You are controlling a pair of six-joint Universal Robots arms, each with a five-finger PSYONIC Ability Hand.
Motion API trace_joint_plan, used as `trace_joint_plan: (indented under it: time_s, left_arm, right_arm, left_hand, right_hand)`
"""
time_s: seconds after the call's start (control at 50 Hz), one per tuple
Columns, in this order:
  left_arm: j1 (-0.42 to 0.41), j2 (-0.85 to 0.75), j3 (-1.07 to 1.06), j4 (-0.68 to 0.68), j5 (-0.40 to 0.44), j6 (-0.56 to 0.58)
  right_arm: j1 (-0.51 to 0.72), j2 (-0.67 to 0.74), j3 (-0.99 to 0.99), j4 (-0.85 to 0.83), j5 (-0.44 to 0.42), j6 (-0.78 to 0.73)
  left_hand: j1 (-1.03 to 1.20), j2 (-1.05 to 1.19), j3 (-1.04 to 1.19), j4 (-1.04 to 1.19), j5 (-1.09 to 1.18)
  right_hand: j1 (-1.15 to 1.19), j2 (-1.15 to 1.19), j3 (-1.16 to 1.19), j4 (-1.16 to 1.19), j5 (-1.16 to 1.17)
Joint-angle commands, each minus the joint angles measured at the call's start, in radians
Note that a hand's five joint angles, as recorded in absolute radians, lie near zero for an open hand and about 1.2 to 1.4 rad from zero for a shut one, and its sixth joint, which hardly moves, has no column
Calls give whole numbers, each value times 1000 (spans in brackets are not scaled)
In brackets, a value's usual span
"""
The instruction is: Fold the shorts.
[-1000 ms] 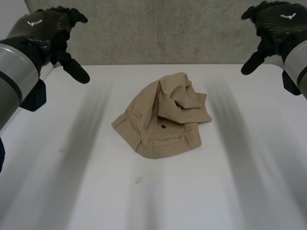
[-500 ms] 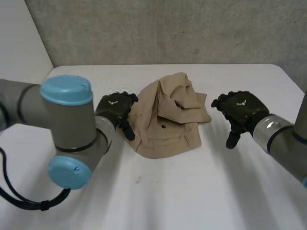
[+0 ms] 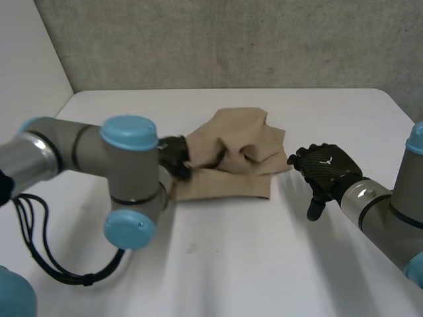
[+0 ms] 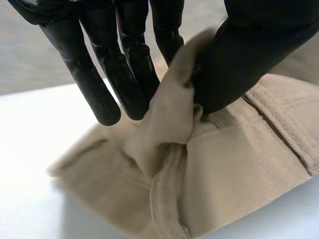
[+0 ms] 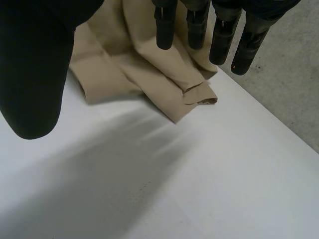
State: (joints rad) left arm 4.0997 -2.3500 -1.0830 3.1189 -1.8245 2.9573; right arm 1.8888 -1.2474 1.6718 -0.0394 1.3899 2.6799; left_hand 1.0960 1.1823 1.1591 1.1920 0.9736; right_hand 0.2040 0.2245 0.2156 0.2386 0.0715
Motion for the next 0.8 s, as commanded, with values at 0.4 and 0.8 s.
trace_joint_plan:
  time_s: [0.4, 0.8]
  left_arm:
    - [125, 377, -12, 174, 200, 16]
    - [-254, 52, 37, 31, 240, 129]
  right_arm:
    - [4, 26, 8, -14, 3, 3]
    - [-57, 13, -12, -109, 146, 37]
  left_hand:
    - [300, 214, 237, 204, 248]
    - [-665, -751, -728, -761, -717]
  right_hand:
    - [-29, -50, -41, -64, -72]
    - [-29, -50, -41, -64, -72]
